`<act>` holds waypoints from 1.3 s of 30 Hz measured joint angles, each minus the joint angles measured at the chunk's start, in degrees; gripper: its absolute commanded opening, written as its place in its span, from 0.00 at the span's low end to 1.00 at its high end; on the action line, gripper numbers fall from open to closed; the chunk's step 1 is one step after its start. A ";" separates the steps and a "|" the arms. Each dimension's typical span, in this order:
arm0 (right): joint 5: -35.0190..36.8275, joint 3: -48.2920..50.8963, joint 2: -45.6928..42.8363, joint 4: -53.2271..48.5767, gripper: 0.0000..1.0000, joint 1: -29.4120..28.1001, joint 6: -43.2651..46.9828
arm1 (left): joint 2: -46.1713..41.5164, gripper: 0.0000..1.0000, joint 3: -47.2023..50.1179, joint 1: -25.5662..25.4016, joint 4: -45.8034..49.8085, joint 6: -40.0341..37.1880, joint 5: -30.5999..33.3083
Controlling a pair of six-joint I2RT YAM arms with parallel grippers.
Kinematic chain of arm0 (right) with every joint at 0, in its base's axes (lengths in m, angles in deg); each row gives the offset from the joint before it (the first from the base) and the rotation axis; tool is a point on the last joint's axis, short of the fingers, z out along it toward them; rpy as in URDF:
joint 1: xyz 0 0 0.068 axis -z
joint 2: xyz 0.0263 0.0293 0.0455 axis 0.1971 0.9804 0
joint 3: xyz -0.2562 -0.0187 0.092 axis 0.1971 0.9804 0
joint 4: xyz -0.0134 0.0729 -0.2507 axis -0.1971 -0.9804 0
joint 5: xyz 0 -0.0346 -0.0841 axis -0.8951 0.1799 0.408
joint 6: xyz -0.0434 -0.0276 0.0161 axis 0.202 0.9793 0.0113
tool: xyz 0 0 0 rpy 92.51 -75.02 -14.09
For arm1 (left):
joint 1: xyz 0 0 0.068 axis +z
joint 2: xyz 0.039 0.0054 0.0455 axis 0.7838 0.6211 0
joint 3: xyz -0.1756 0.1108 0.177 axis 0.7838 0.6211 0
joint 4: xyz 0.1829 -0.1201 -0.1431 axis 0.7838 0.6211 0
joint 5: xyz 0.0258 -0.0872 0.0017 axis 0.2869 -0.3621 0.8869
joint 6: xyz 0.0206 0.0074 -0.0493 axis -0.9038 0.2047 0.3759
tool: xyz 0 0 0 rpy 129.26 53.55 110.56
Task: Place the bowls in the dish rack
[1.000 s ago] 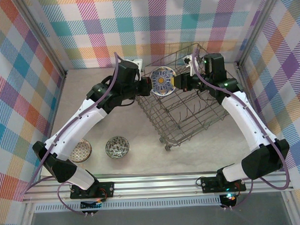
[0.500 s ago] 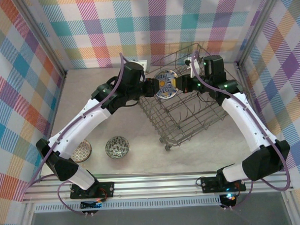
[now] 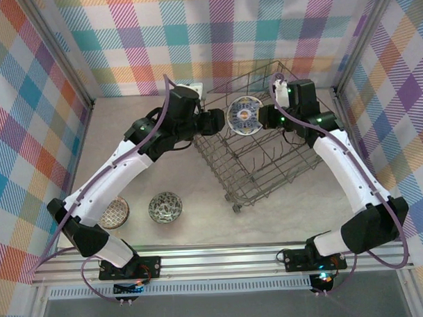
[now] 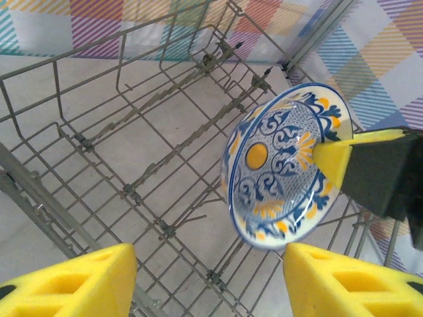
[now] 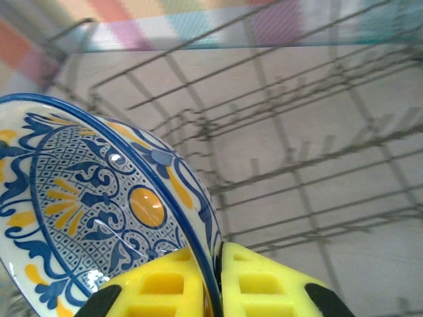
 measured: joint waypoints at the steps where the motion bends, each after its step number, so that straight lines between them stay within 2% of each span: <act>1: 3.08 -0.31 0.37 -0.44 0.12 0.15 0.66 | -0.26 0.61 0.00 1.05 0.04 -0.13 -0.90; 10: 30.80 -3.21 3.74 -2.21 0.06 0.72 9.92 | -0.61 0.62 3.26 15.15 -0.52 -0.15 -12.66; 14: 40.65 -4.24 5.55 -1.73 0.05 0.87 13.40 | -0.07 0.62 5.01 20.02 -2.12 -0.11 -18.93; 19: 50.42 -3.96 6.99 -1.20 0.05 0.98 17.86 | 0.74 0.62 6.43 23.80 -3.87 0.07 -24.48; 25: 58.45 1.84 7.02 6.97 0.04 0.98 25.88 | 2.75 0.62 6.51 25.03 -4.90 -0.15 -28.04; 34: 63.06 9.88 7.76 17.70 0.04 0.85 35.41 | 3.30 0.62 6.51 26.05 -4.96 -0.81 -29.05; 39: 64.65 10.34 9.92 22.05 0.01 0.28 39.06 | 3.30 0.62 6.58 26.40 -5.20 -1.16 -29.09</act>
